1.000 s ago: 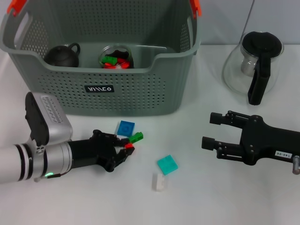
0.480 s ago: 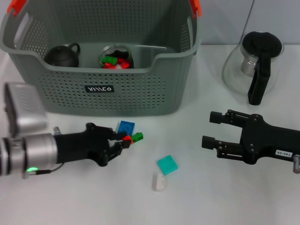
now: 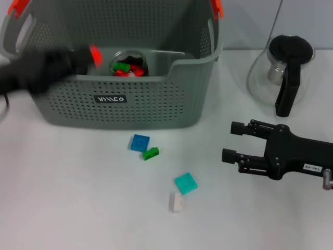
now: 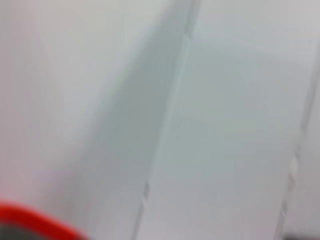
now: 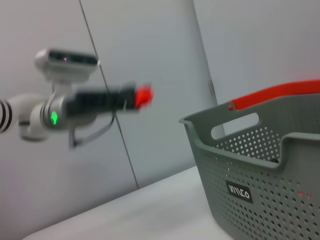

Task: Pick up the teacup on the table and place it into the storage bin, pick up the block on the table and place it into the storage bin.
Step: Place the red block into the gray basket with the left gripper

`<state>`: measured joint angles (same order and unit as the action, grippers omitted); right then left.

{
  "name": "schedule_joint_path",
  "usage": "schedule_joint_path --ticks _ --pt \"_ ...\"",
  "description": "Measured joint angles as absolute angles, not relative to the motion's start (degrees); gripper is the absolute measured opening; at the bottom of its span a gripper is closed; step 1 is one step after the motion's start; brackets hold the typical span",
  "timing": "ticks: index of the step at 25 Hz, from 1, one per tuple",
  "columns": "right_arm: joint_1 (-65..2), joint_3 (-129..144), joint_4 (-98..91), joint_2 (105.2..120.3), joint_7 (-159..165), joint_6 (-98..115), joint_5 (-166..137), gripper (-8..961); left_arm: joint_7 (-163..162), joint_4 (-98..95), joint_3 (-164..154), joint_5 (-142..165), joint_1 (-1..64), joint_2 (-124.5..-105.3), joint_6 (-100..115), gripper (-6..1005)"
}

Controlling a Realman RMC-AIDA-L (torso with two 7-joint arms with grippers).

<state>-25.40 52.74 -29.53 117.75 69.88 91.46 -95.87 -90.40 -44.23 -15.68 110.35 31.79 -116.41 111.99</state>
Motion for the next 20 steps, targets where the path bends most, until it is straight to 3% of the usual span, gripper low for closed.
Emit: schedule_joint_path --ticks 5,9,20 --pt "-25.5 52.7 -29.5 117.91 69.9 91.1 -95.9 822 -107.8 -51.9 -21.9 112.8 38.5 -113.32 98.2 234" --pt "-25.5 52.6 -29.5 118.00 69.9 90.5 -95.9 822 -116.7 -56.4 -34.2 121.7 42.4 -112.16 87.0 246" --pt "-25.8 52.7 -29.5 118.04 70.4 90.0 -95.9 822 -125.2 -57.9 -50.5 137.8 46.7 -116.53 71.5 279"
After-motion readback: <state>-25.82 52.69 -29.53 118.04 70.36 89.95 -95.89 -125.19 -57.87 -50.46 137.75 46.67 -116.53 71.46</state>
